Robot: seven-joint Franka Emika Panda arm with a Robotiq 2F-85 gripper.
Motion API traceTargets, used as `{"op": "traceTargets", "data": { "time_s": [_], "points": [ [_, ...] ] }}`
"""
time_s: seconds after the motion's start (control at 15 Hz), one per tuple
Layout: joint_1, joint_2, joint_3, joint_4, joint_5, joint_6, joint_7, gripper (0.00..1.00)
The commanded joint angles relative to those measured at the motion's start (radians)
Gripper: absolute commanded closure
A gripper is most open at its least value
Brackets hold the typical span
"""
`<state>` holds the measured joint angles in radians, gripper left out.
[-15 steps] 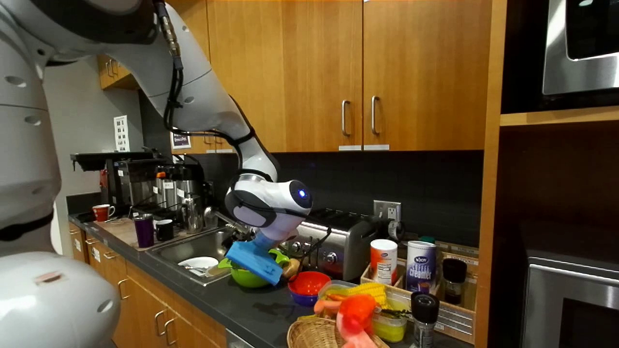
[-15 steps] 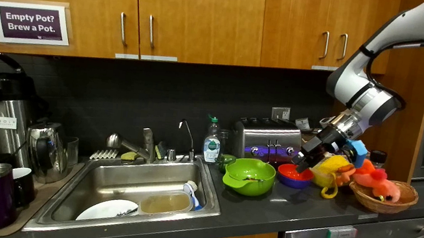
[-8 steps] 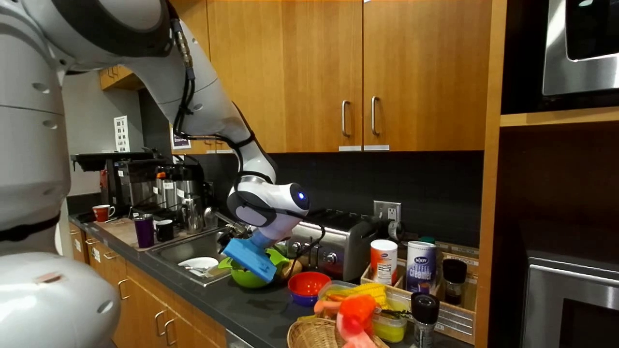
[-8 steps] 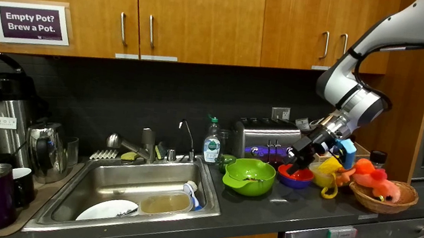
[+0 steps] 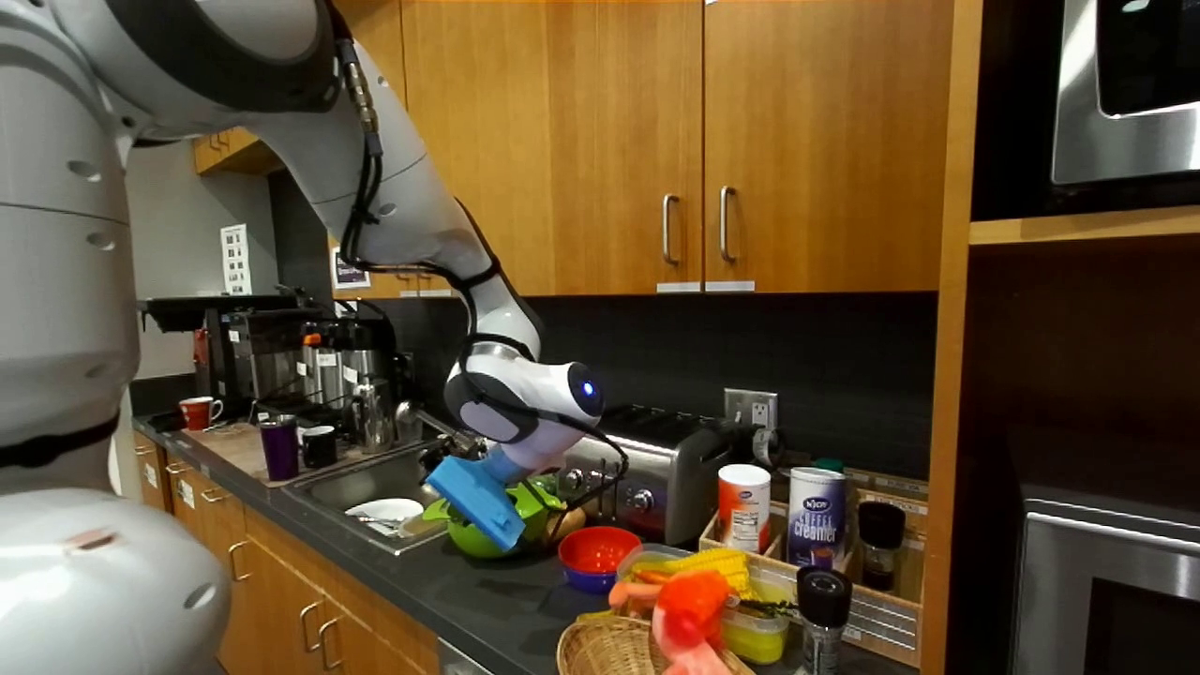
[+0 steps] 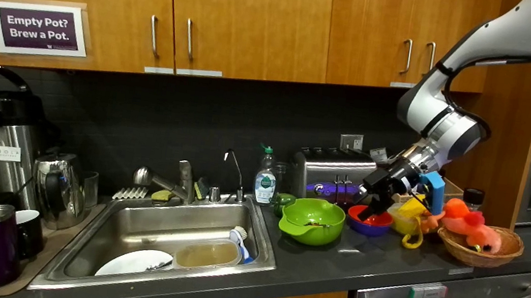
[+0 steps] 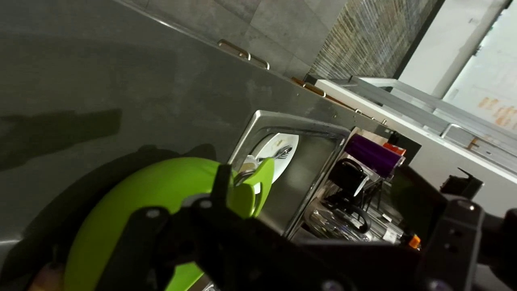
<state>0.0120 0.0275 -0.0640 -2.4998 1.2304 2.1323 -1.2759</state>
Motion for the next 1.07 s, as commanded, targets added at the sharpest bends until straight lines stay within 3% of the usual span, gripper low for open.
{"op": "traceTargets", "data": {
  "time_s": [0.0, 0.33, 1.0],
  "points": [
    [-0.018, 0.046, 0.014, 0.034, 0.039, -0.09, 0.018, 0.0],
    [-0.028, 0.113, 0.01, 0.07, 0.025, -0.199, 0.075, 0.0],
    [-0.053, 0.251, 0.007, 0.158, 0.048, -0.282, 0.115, 0.0]
  ]
}}
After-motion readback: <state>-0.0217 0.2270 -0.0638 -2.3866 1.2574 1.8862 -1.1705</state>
